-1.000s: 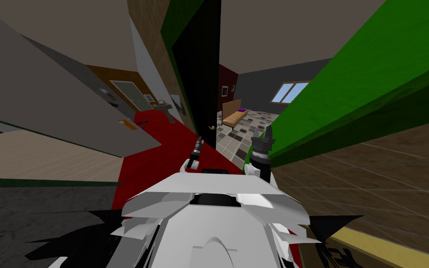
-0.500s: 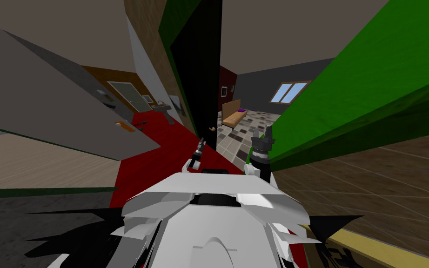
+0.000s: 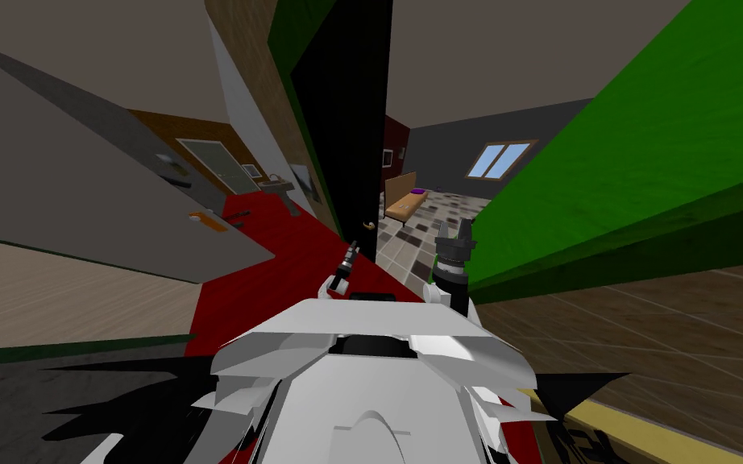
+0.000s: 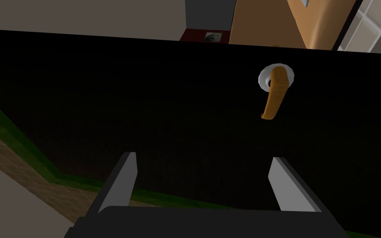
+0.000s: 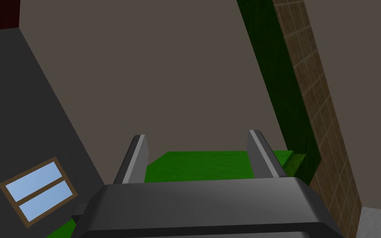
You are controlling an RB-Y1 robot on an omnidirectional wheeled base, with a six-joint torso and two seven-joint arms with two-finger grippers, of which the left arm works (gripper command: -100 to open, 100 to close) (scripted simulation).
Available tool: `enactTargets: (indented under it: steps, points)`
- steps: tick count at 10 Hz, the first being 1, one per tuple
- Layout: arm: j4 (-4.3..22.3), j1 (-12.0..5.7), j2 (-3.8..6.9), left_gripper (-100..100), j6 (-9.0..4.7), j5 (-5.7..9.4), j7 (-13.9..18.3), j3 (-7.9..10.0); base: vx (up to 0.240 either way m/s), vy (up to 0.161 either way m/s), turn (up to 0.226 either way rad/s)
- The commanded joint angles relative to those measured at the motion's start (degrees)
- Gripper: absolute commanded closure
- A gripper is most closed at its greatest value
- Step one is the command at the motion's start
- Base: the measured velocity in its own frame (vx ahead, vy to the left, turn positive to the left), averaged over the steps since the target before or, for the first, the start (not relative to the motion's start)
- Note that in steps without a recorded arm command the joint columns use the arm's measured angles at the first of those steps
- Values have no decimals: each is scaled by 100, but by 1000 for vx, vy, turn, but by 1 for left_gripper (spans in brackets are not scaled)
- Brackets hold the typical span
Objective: Push the door open
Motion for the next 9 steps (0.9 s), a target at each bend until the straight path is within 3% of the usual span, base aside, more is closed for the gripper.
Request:
enactTargets:
  steps: [1,9]
  points:
    - [213,-79,-12,-100,-69,-30,19,-69,86,68,-21]
    - [1090,-442,-25,-100,-329,-135,121,-319,79,53,-24]
